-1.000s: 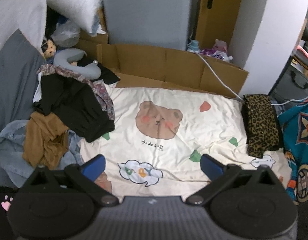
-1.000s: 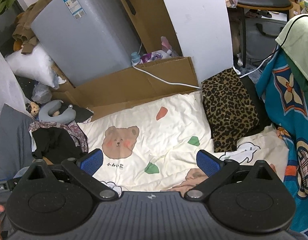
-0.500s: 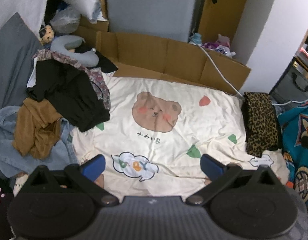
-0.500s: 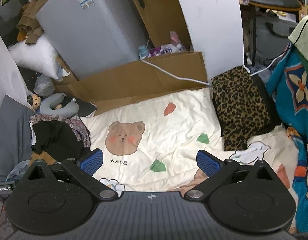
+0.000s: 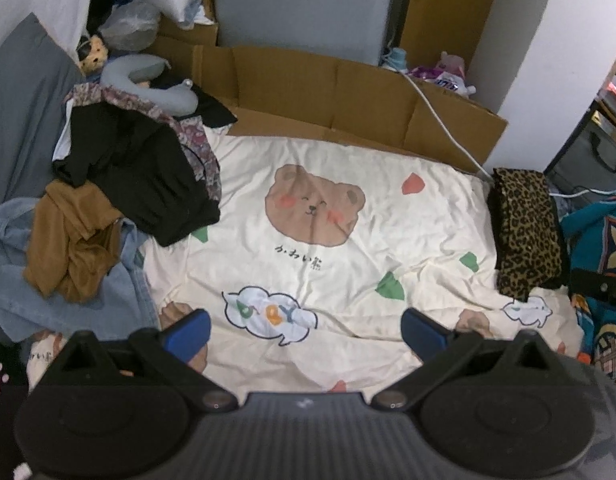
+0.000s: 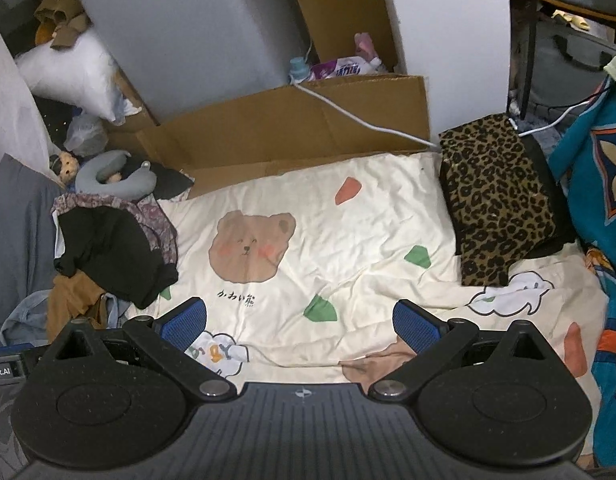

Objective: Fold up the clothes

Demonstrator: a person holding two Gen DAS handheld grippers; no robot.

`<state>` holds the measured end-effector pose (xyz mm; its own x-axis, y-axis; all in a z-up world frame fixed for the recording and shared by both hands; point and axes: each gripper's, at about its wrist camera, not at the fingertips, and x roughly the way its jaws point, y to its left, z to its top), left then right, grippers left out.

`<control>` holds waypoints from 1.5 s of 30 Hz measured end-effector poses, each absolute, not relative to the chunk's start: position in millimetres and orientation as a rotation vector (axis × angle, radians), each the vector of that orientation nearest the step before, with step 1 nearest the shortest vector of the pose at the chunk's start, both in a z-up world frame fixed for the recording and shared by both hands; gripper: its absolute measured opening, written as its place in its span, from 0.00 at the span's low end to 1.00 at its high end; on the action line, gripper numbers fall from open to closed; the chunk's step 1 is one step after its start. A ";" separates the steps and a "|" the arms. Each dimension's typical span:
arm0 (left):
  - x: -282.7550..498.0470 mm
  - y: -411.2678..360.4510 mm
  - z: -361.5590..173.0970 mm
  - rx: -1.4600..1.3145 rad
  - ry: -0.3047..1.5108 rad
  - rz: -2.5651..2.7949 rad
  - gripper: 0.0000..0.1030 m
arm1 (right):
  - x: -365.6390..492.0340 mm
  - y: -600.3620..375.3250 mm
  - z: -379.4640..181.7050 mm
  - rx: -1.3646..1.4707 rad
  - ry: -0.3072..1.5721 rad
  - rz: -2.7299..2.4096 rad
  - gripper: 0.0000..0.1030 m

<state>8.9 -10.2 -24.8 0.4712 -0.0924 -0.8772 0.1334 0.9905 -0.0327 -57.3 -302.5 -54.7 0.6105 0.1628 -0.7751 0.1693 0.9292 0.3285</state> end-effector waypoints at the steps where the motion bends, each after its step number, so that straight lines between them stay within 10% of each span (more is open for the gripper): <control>1: 7.9 -9.3 -24.6 0.038 1.067 -0.128 0.99 | -56.6 -300.3 -55.1 0.387 0.924 0.003 0.99; 45: 5.2 -28.8 -30.1 0.109 1.072 -0.082 0.99 | -61.3 -267.4 -60.4 0.271 0.957 0.052 0.99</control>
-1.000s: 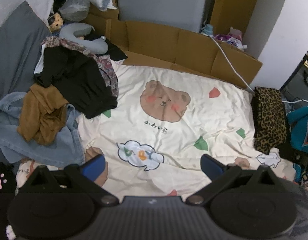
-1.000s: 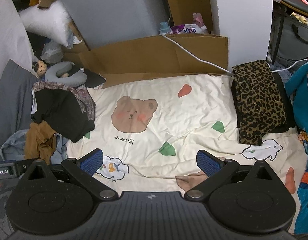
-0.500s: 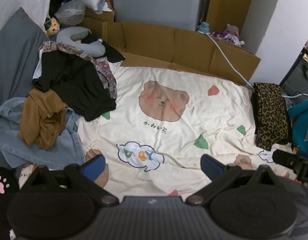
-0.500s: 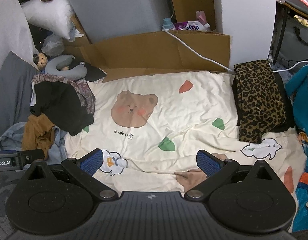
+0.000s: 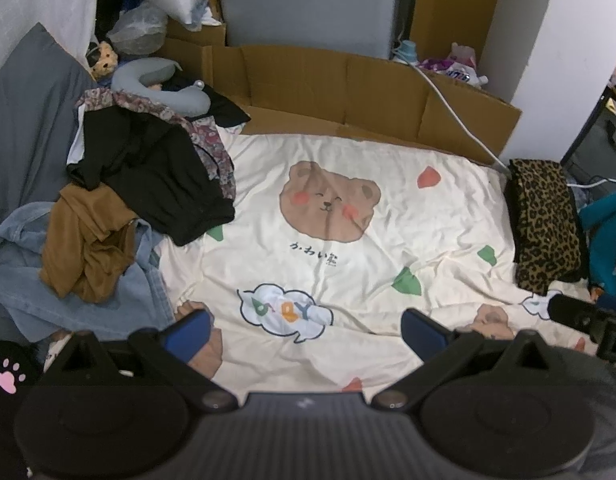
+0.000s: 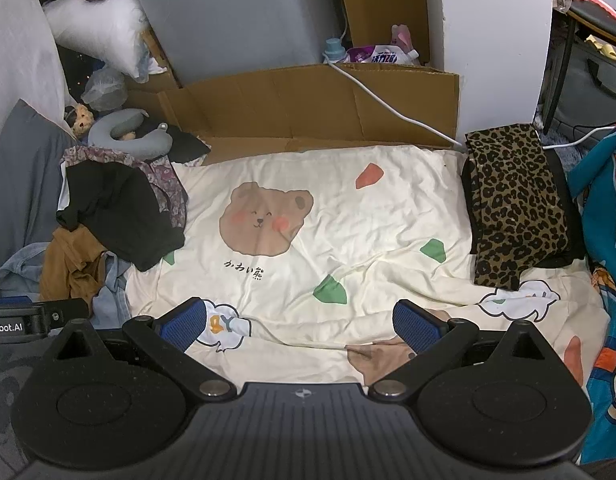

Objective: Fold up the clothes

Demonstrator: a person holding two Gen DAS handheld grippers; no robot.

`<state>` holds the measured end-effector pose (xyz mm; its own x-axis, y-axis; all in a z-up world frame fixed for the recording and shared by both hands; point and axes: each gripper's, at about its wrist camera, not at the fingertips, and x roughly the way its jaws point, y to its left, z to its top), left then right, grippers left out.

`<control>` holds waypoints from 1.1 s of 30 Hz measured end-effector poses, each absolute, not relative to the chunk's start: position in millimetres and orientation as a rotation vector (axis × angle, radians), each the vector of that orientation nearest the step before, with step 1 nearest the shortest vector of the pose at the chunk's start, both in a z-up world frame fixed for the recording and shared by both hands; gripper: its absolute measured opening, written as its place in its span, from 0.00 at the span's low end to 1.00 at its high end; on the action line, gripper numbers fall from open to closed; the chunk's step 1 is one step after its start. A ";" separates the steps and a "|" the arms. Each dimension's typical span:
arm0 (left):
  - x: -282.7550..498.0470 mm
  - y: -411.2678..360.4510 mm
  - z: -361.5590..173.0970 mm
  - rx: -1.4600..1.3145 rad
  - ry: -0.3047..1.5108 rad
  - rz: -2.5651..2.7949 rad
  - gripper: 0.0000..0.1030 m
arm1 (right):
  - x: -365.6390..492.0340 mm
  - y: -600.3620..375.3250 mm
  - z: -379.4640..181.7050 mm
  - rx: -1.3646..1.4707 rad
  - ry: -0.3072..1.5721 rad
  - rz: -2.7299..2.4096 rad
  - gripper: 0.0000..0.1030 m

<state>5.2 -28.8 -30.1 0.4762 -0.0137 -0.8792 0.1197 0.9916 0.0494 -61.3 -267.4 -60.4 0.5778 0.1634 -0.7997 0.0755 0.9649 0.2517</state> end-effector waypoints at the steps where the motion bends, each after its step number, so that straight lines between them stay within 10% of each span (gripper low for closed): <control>1: 5.1 -29.0 -30.2 0.110 1.072 -0.081 0.99 | -61.4 -267.0 -60.2 0.272 0.957 0.051 0.99; 33: 10.9 -37.9 -42.4 0.141 1.090 -0.091 0.99 | -63.8 -267.1 -60.7 0.255 0.959 0.031 0.99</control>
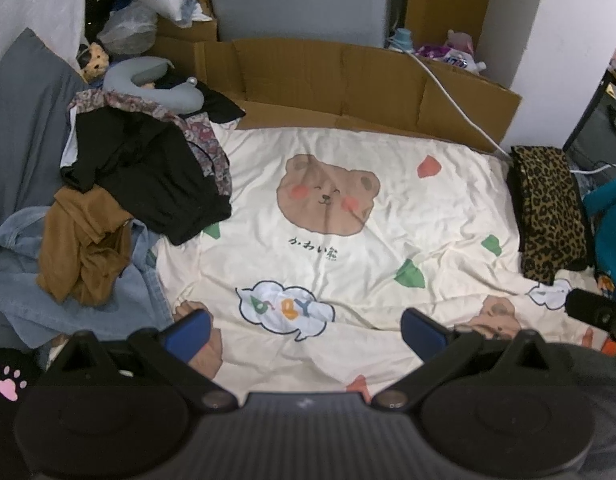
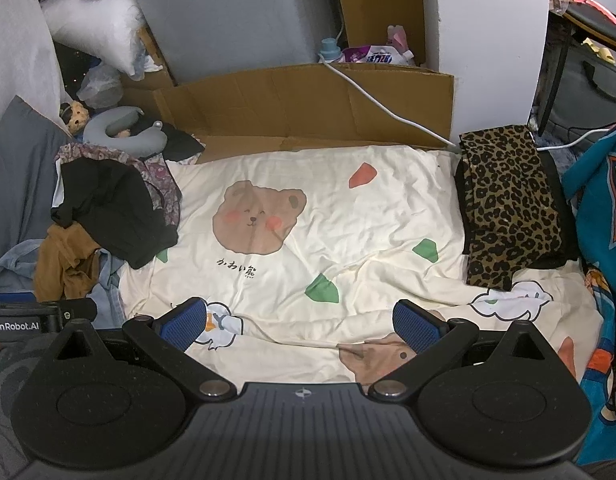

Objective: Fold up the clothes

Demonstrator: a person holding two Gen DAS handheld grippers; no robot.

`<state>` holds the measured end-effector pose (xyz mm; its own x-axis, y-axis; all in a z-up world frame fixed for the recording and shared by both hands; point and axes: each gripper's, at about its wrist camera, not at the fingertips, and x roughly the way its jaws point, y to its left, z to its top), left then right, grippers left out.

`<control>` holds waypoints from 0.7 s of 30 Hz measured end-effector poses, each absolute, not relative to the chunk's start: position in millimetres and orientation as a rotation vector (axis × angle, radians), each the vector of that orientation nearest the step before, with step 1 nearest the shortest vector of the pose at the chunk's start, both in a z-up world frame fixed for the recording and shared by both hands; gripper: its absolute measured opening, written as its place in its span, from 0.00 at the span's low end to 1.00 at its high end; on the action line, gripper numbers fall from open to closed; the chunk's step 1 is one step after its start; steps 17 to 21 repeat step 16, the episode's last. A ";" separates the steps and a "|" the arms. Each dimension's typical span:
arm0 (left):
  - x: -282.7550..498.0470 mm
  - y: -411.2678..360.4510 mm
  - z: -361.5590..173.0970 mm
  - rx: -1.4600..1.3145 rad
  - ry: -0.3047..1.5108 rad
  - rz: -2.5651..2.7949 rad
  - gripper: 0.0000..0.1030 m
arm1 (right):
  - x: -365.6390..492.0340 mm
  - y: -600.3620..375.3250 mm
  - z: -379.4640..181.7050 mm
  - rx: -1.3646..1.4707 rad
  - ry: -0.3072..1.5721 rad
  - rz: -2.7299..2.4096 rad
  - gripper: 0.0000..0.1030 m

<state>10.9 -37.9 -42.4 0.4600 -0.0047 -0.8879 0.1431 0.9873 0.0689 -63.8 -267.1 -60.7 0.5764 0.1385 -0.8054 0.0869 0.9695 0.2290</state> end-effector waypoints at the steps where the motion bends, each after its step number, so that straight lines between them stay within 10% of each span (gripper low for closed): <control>1: 11.4 -38.2 -43.8 0.140 1.092 -0.094 0.99 | -63.9 -267.2 -60.8 0.254 0.959 0.029 0.99; 21: 12.2 -41.8 -45.7 0.144 1.095 -0.089 0.99 | -63.1 -269.1 -61.5 0.249 0.963 0.029 0.99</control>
